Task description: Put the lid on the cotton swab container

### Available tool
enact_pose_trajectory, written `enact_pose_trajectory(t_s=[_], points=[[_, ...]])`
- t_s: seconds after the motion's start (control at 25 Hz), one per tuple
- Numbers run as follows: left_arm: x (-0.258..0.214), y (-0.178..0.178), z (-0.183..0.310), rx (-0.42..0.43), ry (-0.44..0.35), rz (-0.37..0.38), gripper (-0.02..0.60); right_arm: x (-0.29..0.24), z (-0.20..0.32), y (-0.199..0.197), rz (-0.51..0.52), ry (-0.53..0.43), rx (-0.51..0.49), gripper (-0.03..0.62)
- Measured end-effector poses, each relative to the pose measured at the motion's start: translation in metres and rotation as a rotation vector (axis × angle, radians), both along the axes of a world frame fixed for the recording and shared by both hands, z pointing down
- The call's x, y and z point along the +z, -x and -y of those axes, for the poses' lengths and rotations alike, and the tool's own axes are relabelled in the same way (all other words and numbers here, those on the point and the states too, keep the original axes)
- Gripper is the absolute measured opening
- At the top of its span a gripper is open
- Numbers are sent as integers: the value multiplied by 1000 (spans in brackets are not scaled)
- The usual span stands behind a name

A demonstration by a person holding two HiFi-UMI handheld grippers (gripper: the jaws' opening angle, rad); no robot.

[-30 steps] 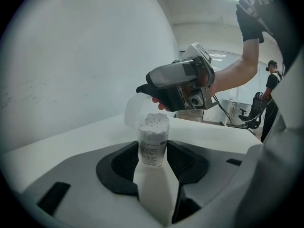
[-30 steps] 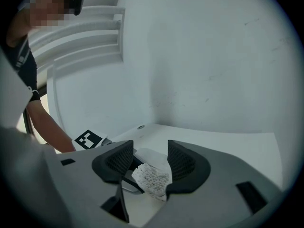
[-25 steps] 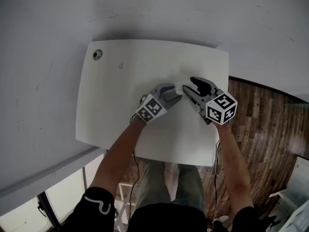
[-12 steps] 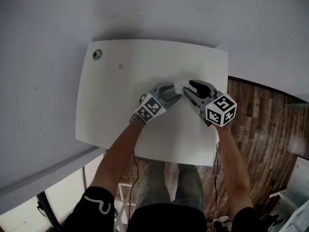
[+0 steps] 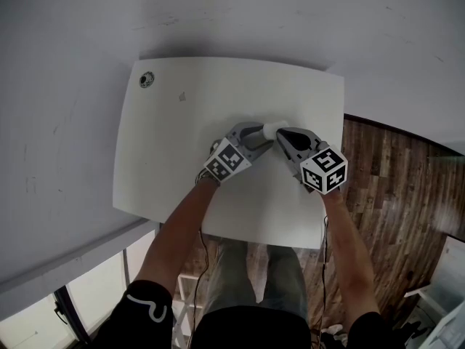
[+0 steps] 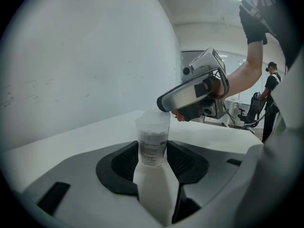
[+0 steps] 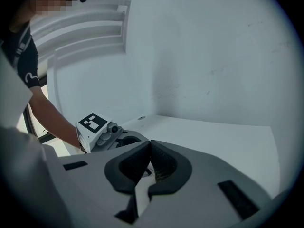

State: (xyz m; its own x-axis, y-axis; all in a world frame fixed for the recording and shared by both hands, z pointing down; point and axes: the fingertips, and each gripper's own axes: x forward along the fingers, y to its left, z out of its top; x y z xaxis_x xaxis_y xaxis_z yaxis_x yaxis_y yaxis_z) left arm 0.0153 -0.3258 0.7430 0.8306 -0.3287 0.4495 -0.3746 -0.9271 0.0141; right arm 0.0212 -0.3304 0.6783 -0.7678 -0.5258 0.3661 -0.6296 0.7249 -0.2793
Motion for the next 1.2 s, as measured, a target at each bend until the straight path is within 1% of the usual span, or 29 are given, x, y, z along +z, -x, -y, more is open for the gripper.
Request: enact_pose_trajectory(t_s=[0.12, 0.32, 0.44, 0.56, 0.76, 0.84, 0.96, 1.04, 1.12, 1.2], points=[[0, 0, 0, -1, 2, -2, 202, 3, -1, 0, 4, -8, 15, 12], [0, 1, 0, -1, 0, -3, 202, 3, -2, 1, 7, -59, 30, 12], [0, 0, 0, -1, 0, -2, 202, 4, -1, 1, -16, -81, 43, 11], [1, 1, -1, 0, 1, -1, 202, 5, -3, 3, -46, -84, 46, 11], [0, 1, 0, 1, 0, -1, 202, 5, -3, 2, -41, -85, 33, 11], [1, 1, 0, 2, 13, -4, 204, 6, -3, 3, -44, -85, 42, 11], [0, 7, -2, -25, 59, -12, 204, 7, -1, 3, -27, -48, 76, 11], [-5, 12, -7, -53, 76, -15, 204, 8, -1, 3, -26, -17, 99, 11], [-13, 19, -12, -100, 96, -42, 204, 9, -2, 2, -23, 32, 118, 11], [-25, 27, -16, -158, 125, -75, 201, 5, 0, -2, 3, 69, 154, 12]])
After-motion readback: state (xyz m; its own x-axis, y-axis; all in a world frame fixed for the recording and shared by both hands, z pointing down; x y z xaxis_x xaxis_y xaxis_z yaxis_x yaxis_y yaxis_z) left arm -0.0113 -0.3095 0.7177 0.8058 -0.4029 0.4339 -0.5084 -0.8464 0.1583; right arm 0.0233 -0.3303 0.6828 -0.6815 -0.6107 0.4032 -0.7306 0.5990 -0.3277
